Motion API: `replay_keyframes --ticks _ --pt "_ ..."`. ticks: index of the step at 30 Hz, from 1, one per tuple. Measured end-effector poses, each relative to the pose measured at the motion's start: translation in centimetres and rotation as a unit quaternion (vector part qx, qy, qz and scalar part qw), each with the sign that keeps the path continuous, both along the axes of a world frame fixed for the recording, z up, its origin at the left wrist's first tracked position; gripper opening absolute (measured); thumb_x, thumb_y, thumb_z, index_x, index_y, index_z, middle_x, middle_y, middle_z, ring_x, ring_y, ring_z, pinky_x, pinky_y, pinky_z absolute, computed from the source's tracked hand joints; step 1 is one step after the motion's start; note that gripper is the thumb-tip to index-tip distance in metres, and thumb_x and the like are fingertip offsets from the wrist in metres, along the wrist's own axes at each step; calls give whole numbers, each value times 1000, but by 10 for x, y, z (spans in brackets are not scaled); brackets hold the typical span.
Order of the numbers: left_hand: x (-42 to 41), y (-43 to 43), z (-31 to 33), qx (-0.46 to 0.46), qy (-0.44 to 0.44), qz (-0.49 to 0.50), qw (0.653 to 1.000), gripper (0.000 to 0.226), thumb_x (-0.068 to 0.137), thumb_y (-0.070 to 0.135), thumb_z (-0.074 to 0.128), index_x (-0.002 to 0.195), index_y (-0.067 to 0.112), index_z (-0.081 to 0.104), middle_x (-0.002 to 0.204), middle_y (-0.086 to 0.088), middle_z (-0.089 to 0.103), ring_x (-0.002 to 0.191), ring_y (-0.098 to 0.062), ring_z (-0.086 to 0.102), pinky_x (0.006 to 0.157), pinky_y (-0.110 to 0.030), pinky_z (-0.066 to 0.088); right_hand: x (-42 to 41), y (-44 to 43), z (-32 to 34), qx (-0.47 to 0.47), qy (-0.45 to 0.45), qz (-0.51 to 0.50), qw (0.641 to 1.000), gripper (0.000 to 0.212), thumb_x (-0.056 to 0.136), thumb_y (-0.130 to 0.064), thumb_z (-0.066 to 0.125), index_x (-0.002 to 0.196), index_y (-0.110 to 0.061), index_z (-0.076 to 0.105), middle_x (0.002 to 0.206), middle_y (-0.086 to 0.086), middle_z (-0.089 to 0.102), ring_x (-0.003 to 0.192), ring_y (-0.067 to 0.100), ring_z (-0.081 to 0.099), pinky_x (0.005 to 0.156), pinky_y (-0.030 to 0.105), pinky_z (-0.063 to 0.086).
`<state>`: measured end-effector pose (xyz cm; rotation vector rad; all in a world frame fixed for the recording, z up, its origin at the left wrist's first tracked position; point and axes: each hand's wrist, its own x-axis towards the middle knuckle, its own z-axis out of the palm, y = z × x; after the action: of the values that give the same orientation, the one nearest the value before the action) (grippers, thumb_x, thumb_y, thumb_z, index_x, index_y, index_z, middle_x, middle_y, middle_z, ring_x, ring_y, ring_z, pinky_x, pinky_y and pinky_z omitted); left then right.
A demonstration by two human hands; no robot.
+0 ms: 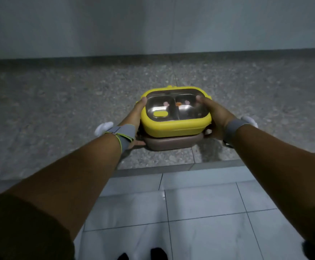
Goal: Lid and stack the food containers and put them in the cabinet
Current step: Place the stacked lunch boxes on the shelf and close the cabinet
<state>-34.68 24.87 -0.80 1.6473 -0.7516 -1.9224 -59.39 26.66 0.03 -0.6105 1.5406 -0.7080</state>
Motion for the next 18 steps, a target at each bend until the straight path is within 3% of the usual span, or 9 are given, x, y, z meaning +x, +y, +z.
replay_keyframes --ticks 2,4,8,12,16,18 --pt "1 1 -2 -16 18 24 999 69 66 80 55 115 33 69 104 -2 76 91 -27 72 77 -48 58 3 0 -1 -11 -24 -3 1000 59 69 -68 69 106 -22 72 67 -1 68 52 17 64 46 24 50" --pt "14 5 1 -38 11 47 998 62 69 76 57 111 32 71 95 0 78 82 -23 74 77 -46 58 16 2 -1 -16 -33 -10 999 46 77 -63 65 97 -23 73 74 -2 69 63 18 65 51 22 50" --pt "57 16 25 -65 -12 93 993 62 64 75 61 108 32 72 87 1 77 94 -27 70 92 -51 52 64 8 19 -33 -38 -8 999 35 83 -57 62 93 -26 74 85 -2 73 74 17 67 64 26 51" --pt "116 34 66 -115 -8 128 985 44 81 64 55 97 27 73 66 4 75 67 -20 71 70 -35 56 125 14 60 -74 -41 18 996 35 83 -57 61 96 -27 73 86 -1 72 80 20 66 68 29 51" --pt "187 65 119 -175 -1 173 969 40 79 59 60 95 25 75 70 1 76 72 -22 71 82 -39 56 196 31 118 -127 -35 58 990 37 80 -58 63 95 -26 73 93 4 72 87 25 65 75 34 50" --pt "213 80 144 -196 1 179 964 34 83 54 60 81 24 76 66 1 75 61 -18 71 72 -34 56 224 39 141 -138 -40 64 987 37 80 -57 63 95 -25 72 88 2 75 84 24 67 69 31 50"
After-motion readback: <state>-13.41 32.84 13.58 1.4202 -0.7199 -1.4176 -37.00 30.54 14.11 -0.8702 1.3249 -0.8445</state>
